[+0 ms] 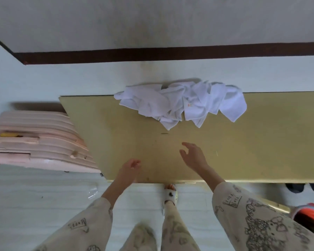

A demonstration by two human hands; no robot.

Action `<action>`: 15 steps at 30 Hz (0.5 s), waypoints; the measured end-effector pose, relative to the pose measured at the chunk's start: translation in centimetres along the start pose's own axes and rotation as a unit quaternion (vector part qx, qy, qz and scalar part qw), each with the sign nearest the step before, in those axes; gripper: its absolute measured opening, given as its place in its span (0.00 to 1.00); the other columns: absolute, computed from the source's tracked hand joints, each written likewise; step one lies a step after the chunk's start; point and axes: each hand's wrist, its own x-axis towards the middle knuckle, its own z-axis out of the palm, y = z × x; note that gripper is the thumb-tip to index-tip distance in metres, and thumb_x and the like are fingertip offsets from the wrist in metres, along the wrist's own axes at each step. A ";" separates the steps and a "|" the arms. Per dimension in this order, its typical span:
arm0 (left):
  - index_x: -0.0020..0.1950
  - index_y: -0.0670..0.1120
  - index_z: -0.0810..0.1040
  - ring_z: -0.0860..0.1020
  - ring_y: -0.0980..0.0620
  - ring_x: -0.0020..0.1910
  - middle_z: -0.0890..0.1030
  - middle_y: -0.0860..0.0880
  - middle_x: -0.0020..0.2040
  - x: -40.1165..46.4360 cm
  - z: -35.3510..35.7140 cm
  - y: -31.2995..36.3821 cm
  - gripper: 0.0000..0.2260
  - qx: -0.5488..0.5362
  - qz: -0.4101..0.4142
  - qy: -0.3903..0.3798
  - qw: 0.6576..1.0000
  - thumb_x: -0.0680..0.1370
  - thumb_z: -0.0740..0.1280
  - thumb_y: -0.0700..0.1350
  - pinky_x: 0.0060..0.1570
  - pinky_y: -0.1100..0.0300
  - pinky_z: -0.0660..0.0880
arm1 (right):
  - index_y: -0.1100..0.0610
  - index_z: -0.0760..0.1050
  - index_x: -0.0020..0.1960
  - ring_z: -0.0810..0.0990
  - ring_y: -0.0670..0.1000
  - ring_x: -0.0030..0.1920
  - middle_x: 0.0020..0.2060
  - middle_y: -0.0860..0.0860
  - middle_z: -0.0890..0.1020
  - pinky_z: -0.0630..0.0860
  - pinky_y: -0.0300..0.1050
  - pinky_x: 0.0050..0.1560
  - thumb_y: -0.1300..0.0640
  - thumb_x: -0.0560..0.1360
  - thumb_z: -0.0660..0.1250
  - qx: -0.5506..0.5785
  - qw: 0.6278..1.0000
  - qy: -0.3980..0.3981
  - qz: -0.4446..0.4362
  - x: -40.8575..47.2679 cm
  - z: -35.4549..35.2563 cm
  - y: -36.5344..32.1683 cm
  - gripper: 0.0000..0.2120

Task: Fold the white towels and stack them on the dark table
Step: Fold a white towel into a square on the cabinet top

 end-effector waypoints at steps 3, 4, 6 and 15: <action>0.62 0.38 0.72 0.74 0.49 0.42 0.77 0.45 0.49 4.6 -0.2 3.7 0.12 -0.018 -0.012 0.006 1.000 0.79 0.59 0.37 0.42 0.58 0.72 | 0.54 0.55 0.75 0.55 0.58 0.74 0.75 0.56 0.56 0.56 0.52 0.72 0.52 0.79 0.60 -0.119 0.992 -0.036 -0.019 4.3 -0.4 0.0 0.28; 0.64 0.39 0.70 0.75 0.48 0.44 0.76 0.45 0.52 6.0 -0.3 5.1 0.14 -0.016 -0.012 0.004 1.000 0.78 0.59 0.36 0.41 0.60 0.71 | 0.52 0.50 0.76 0.50 0.58 0.76 0.76 0.55 0.51 0.54 0.54 0.73 0.50 0.78 0.60 -0.161 0.986 -0.050 -0.019 5.5 -0.4 0.2 0.31; 0.69 0.41 0.65 0.74 0.43 0.55 0.71 0.45 0.61 8.8 -0.6 7.8 0.19 -0.020 -0.012 0.011 1.000 0.78 0.60 0.36 0.44 0.60 0.70 | 0.48 0.42 0.76 0.43 0.57 0.76 0.76 0.54 0.42 0.51 0.59 0.73 0.47 0.77 0.61 -0.213 0.974 -0.072 -0.005 7.2 -0.1 0.8 0.36; 0.68 0.44 0.68 0.74 0.47 0.60 0.74 0.46 0.63 17.6 -2.7 16.3 0.22 -0.010 0.052 0.160 0.986 0.77 0.63 0.52 0.57 0.56 0.70 | 0.46 0.39 0.76 0.40 0.55 0.76 0.76 0.53 0.37 0.45 0.58 0.74 0.42 0.74 0.64 -0.265 0.962 -0.072 0.004 8.6 1.3 2.8 0.42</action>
